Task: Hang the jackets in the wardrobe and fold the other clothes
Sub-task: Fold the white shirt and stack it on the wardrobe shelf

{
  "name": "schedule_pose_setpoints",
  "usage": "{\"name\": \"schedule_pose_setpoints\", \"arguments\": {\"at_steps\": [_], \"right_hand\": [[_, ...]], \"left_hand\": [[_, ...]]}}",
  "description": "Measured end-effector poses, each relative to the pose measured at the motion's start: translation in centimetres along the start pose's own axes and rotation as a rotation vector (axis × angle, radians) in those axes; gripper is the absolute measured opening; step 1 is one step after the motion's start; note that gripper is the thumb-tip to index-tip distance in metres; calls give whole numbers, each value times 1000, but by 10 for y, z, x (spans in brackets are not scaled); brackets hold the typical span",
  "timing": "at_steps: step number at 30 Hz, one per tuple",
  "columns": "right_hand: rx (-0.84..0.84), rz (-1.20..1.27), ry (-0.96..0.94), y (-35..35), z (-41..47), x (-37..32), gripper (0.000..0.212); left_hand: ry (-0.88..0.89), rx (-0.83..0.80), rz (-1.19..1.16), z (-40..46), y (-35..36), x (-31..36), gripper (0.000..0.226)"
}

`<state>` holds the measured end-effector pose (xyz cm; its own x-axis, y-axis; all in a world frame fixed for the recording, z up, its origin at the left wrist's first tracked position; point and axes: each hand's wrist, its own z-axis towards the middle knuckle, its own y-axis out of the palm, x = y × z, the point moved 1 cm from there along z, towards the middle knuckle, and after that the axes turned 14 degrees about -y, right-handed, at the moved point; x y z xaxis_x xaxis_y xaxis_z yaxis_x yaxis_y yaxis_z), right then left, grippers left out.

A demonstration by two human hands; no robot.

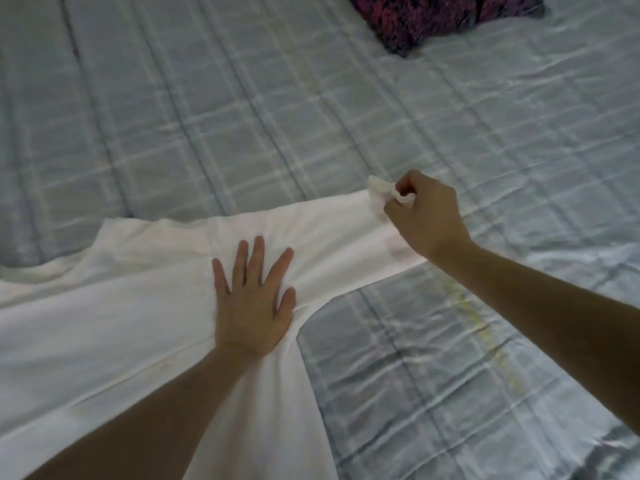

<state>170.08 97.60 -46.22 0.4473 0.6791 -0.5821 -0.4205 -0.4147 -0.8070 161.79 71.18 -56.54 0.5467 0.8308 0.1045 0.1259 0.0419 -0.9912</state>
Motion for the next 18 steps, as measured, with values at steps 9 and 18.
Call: {"name": "schedule_pose_setpoints", "arguments": {"at_steps": [9, 18], "right_hand": [[12, 314, -124, 87, -85, -140, 16], [-256, 64, -585, 137, -135, -223, 60]], "left_hand": [[-758, -371, -1367, 19, -102, -16, 59], [-879, -640, -1406, -36, -140, -126, 18]]}}
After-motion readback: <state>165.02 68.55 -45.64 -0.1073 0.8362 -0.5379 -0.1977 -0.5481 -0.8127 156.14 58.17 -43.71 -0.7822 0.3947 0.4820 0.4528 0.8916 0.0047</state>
